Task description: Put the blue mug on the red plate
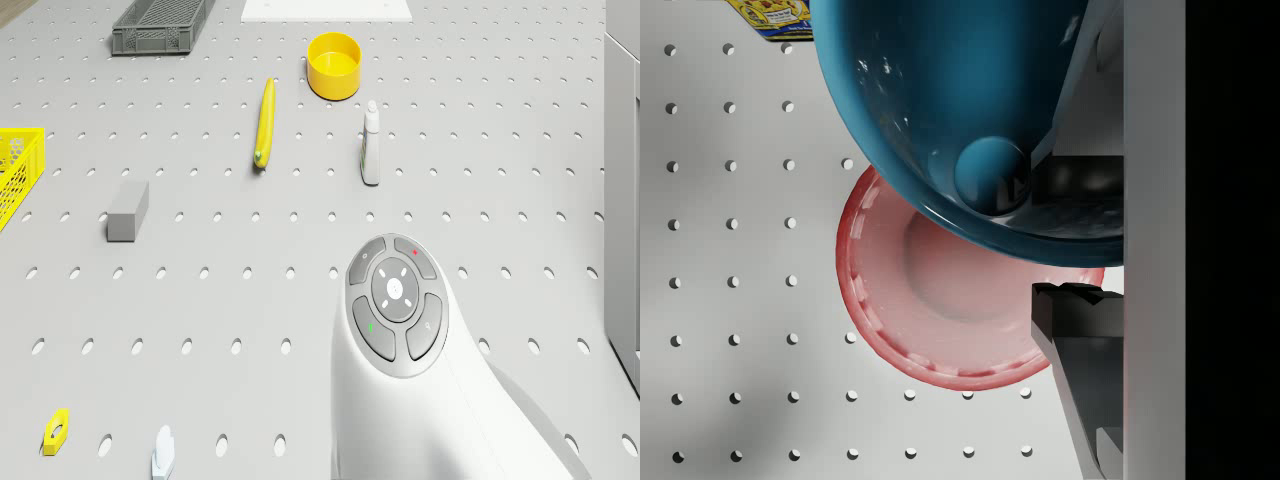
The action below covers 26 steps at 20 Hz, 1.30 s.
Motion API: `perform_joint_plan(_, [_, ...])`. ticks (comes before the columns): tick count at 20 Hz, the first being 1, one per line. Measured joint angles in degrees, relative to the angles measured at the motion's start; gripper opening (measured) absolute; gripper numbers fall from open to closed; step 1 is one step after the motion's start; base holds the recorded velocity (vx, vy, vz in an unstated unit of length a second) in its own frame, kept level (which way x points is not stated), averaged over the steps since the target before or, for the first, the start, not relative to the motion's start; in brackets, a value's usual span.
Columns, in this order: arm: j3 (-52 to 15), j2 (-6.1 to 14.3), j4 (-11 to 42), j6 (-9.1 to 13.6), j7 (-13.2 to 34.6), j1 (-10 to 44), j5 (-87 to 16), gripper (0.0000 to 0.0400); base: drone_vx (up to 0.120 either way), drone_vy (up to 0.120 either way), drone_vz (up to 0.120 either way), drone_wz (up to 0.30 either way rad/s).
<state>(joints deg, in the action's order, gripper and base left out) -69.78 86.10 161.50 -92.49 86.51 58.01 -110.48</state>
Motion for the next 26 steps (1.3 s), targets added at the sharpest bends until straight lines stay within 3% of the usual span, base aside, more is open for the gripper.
perform_joint_plan(8, [5.02,0.43,-3.13,-3.25,-7.54,-1.84,-4.27,0.0103,0.000,0.000,0.000,0.000])
perform_joint_plan(26, [15.05,-1.36,-10.91,-9.17,-9.49,-0.96,-13.28,0.0101,0.000,0.000,0.000,0.000])
